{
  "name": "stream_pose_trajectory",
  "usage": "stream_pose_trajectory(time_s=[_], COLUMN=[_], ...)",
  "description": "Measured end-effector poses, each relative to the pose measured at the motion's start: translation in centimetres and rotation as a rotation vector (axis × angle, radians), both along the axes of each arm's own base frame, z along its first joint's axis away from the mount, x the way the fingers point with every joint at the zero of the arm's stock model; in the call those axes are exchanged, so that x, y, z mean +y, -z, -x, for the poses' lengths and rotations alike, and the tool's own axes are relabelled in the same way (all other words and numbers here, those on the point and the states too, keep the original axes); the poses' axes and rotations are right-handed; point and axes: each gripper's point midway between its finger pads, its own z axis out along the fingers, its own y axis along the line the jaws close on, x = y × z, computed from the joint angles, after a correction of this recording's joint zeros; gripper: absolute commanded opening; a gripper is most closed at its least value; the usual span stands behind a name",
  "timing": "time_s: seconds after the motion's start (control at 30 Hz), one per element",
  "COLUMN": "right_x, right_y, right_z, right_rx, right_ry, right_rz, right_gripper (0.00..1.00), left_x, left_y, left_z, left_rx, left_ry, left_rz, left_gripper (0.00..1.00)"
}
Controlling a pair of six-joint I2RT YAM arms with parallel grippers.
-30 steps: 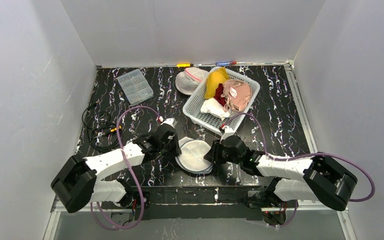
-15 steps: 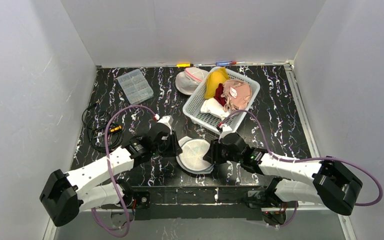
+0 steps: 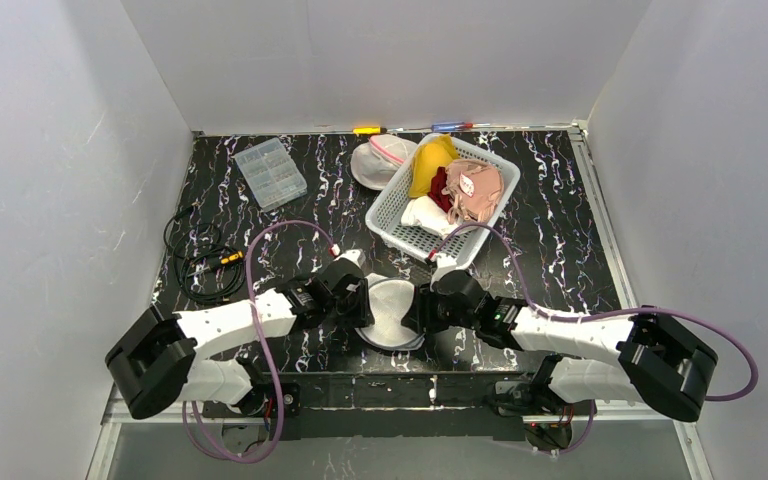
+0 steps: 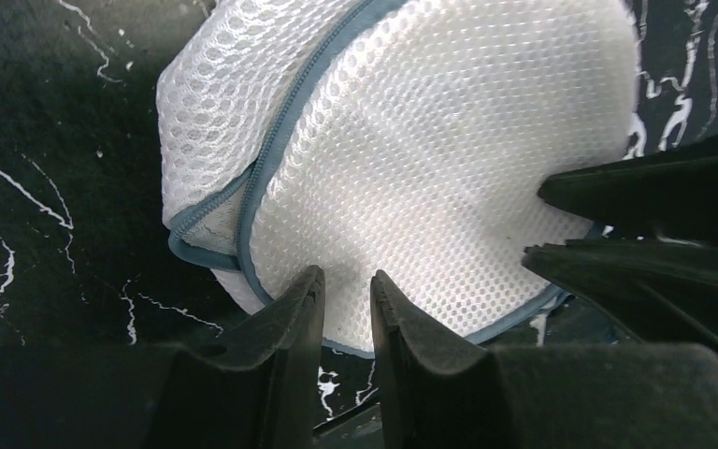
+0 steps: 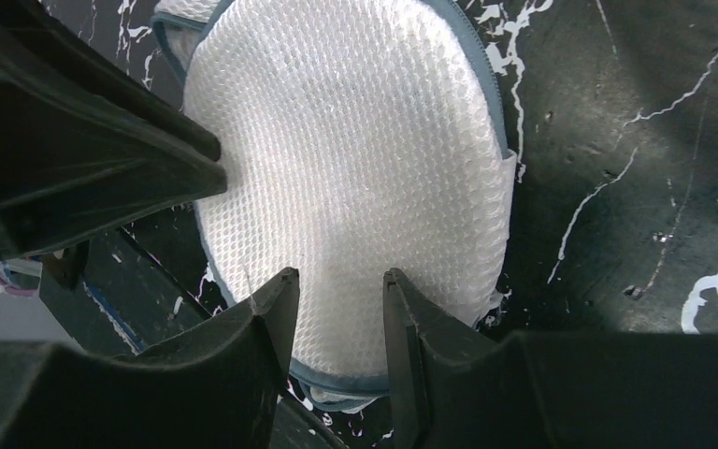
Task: Unzip the laundry bag and remove the bra
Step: Adjust the laundry bag at the center of the board.
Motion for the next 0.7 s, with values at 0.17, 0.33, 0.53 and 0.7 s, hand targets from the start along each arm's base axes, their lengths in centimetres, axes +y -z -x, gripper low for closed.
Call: stream_pose_trajectory(time_s=[0.17, 0.33, 0.53, 0.7], right_x=[0.3, 0.3, 0.3, 0.2], right_y=[-0.2, 0.3, 0.4, -0.1], right_z=[0.2, 0.2, 0.3, 0.3], right_rx=[-0.01, -0.012, -0.012, -0.027], right_ry=[-0.009, -0.004, -0.003, -0.01], right_rz=[-0.008, -0.013, -0.014, -0.02], right_gripper=[0.47, 0.48, 0.5, 0.59], left_x=[0.7, 0.8, 0.6, 0.8], left_y=[1.2, 2.4, 2.5, 1.5], left_z=[0.0, -0.2, -0.4, -0.3], left_rx=[0.002, -0.001, -0.011, -0.024], left_ry=[-0.018, -0.033, -0.044, -0.045], left_rz=[-0.033, -0.043, -0.021, -0.006], left_gripper=[0.24, 0.23, 0.24, 0.29])
